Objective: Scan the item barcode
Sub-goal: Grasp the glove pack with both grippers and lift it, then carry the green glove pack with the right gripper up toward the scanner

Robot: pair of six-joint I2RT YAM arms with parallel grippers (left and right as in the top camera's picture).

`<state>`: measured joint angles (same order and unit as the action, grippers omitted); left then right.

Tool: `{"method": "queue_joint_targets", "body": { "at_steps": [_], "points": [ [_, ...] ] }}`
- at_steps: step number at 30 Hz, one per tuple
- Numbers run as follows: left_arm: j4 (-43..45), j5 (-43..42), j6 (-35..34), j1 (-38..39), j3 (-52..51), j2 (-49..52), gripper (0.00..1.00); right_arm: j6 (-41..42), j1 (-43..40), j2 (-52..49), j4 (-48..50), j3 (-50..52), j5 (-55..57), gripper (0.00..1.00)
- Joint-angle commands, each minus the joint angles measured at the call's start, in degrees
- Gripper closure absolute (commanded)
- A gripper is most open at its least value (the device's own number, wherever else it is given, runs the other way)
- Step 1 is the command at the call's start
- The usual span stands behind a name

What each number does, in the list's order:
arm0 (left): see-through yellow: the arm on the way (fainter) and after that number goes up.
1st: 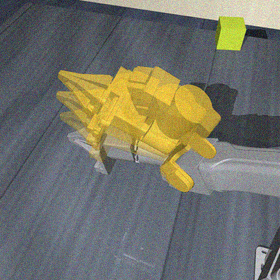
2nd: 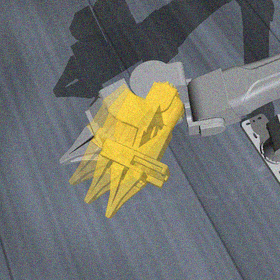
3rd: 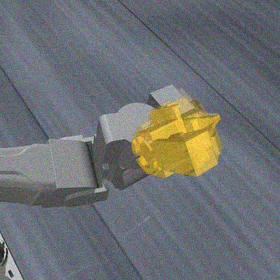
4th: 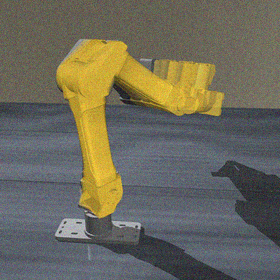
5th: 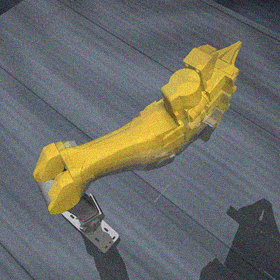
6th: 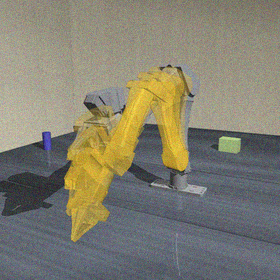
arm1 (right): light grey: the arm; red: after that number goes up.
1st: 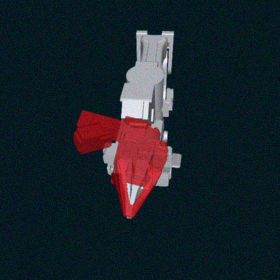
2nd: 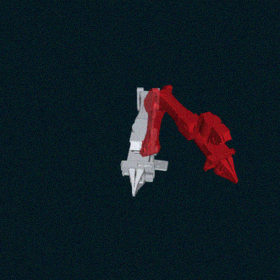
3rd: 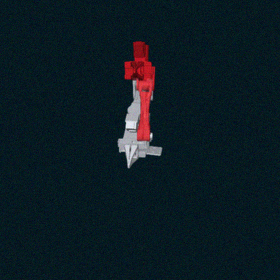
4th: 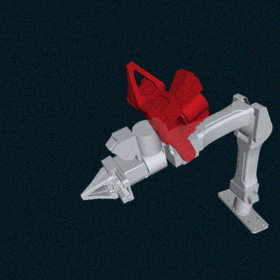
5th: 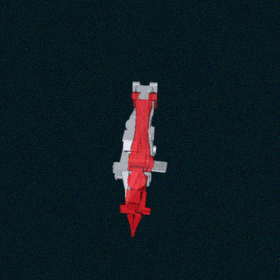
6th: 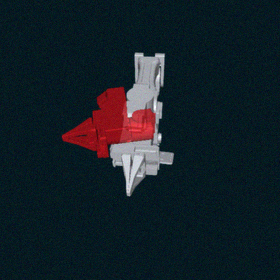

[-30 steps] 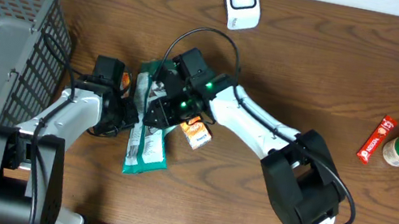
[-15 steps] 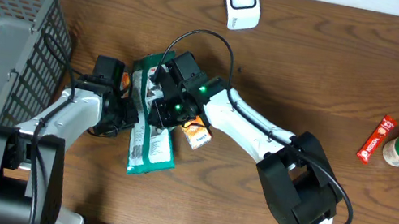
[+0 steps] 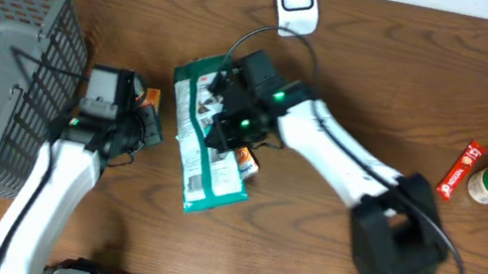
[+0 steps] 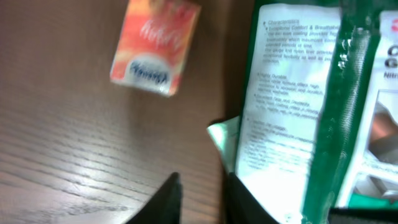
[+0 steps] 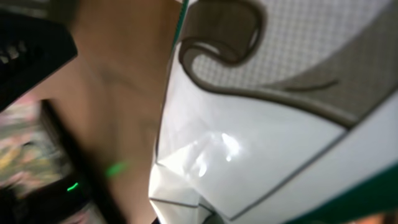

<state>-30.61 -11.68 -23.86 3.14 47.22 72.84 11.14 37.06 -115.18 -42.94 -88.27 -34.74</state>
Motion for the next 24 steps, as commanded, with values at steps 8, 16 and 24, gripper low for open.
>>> {"method": "queue_joint_targets", "body": {
  "at_steps": [8,16,24],
  "points": [
    [-7.7,10.1,0.7,0.2,-0.5,-8.4,0.61,-13.0,-18.6,14.9,-22.6,0.0,-26.5,0.99],
    [-7.0,10.1,0.7,0.2,-0.5,2.4,0.52,-23.3,-19.0,15.0,-31.5,0.0,-30.5,0.99],
    [-5.7,10.0,0.7,0.2,-0.5,8.2,0.44,-26.6,-19.2,15.0,-31.1,0.0,-29.7,0.99]
  ]
}}
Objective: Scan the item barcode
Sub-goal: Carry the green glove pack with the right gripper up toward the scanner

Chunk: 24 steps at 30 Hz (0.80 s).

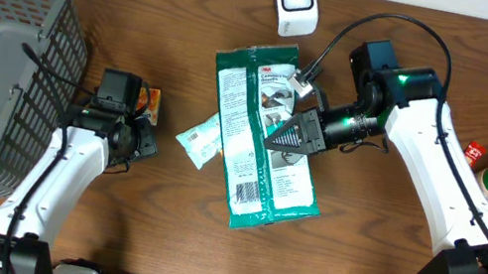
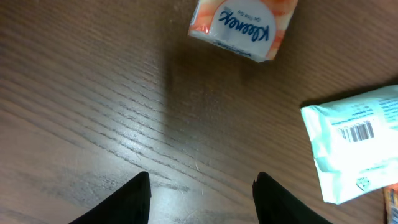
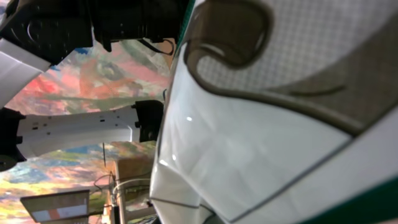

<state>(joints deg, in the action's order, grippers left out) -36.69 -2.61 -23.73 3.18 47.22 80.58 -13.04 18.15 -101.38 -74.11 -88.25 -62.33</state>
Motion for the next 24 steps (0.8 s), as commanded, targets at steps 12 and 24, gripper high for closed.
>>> {"method": "queue_joint_targets", "body": {
  "at_steps": [12,24],
  "points": [
    [4.0,4.6,1.2,0.0,2.0,-8.6,0.36,1.8,-0.1,6.8,1.5,-2.5,23.3,0.99],
    [5.0,5.2,1.2,0.0,2.0,-10.5,0.14,-7.4,7.0,18.5,6.3,-3.7,52.5,0.99]
  ]
}}
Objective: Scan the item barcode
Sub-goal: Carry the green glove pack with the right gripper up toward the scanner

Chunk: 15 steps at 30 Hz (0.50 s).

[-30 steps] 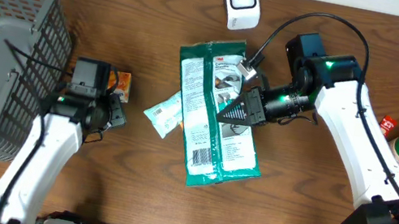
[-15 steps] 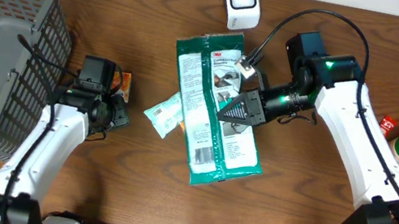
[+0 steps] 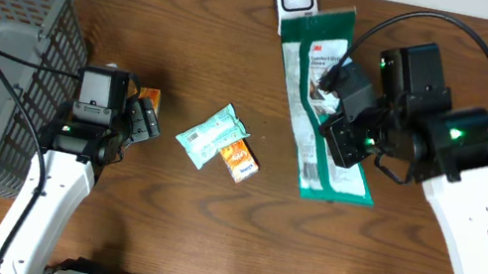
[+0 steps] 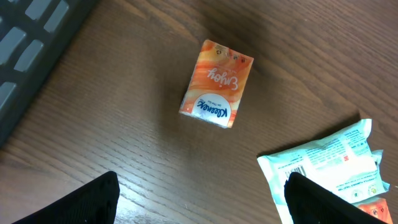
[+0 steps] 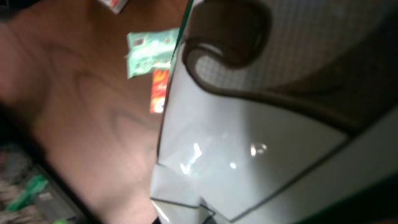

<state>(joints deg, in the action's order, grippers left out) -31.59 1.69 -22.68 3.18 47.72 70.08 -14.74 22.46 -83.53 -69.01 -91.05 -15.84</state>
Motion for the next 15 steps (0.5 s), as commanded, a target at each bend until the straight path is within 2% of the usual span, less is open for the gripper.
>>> {"method": "queue_joint_targets", "body": {
  "at_steps": [1,3,6,8,10,15],
  "points": [
    [0.0,0.9,0.2,0.0,1.5,0.0,0.14,-6.3,3.5,0.7,1.7,-0.9,7.5,0.99],
    [0.0,0.9,0.1,0.0,1.5,0.0,0.14,-6.9,6.4,0.4,3.3,-0.9,16.8,0.99],
    [0.0,0.9,0.1,0.0,1.5,0.0,0.13,-19.0,13.1,0.2,3.5,-0.9,27.7,0.99],
    [0.0,0.9,0.1,0.0,1.5,0.0,0.13,-22.9,18.0,0.2,7.5,-0.9,36.2,0.99],
    [0.0,0.9,0.1,0.0,1.5,0.0,0.13,-32.7,23.1,-0.1,11.1,-0.9,45.7,0.99],
    [0.0,0.9,0.1,0.0,1.5,0.0,0.13,-43.6,27.9,-3.2,16.4,-0.9,67.6,0.99]
  ]
}}
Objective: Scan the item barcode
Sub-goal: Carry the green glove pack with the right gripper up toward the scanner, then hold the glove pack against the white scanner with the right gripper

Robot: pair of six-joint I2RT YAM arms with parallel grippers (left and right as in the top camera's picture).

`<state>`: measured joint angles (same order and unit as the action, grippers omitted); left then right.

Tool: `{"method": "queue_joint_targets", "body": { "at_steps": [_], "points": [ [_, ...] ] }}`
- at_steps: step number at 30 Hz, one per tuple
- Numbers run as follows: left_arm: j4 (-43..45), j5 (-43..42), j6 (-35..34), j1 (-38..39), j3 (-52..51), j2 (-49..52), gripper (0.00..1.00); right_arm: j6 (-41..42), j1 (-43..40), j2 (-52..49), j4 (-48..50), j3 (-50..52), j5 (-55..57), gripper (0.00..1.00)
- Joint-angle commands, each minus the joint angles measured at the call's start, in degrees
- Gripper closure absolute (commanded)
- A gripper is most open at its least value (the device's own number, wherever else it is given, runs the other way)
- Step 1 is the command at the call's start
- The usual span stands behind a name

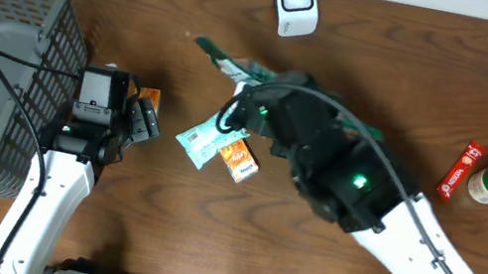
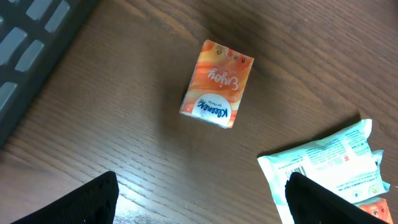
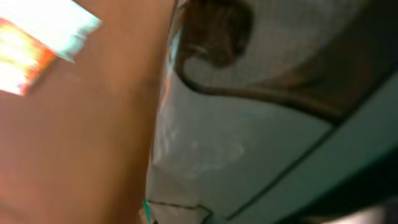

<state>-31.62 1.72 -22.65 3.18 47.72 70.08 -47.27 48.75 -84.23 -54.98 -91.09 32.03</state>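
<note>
The white barcode scanner (image 1: pixel 294 2) stands at the table's far edge. My right gripper (image 1: pixel 267 111) is shut on the green-and-white bag (image 1: pixel 228 58). The bag hangs in the air below the scanner and shows only as a thin edge from overhead. In the right wrist view the bag (image 3: pixel 261 118) fills the frame and hides the fingers. My left gripper (image 1: pixel 138 120) stands open low at the left, its fingertips (image 2: pixel 99 199) wide apart over bare wood.
An orange Kleenex pack (image 2: pixel 216 84) lies ahead of the left gripper. A mint wipes pack (image 1: pixel 208 139) and an orange snack (image 1: pixel 241 161) lie mid-table. A grey basket fills the left. A red bar (image 1: pixel 458 169) and a green-lidded jar sit far right.
The right arm has swung from the right of the scanner to the middle, closer to the overhead camera. The bag, then face-up, is now edge-on. The left arm has not moved.
The bag first lay left of centre with my right gripper on it and my left gripper at its edge. Then the right gripper held it over the centre, barcode side up, and the left had drawn back open. Later it hung just below the scanner, and now it is edge-on.
</note>
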Motion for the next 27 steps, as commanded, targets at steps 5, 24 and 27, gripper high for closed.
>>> {"method": "queue_joint_targets", "body": {
  "at_steps": [5,24,27],
  "points": [
    [0.0,0.9,0.1,0.0,1.5,0.0,0.13,-35.1,1.4,-9.0,22.7,-1.0,29.9,0.99],
    [0.0,0.9,0.1,0.0,1.5,0.0,0.13,-39.3,-11.6,-33.2,65.6,-3.4,3.6,0.99],
    [0.0,0.9,0.1,0.0,1.5,0.0,0.13,-35.4,-14.2,-36.6,68.1,-3.4,-1.0,0.99]
  ]
}}
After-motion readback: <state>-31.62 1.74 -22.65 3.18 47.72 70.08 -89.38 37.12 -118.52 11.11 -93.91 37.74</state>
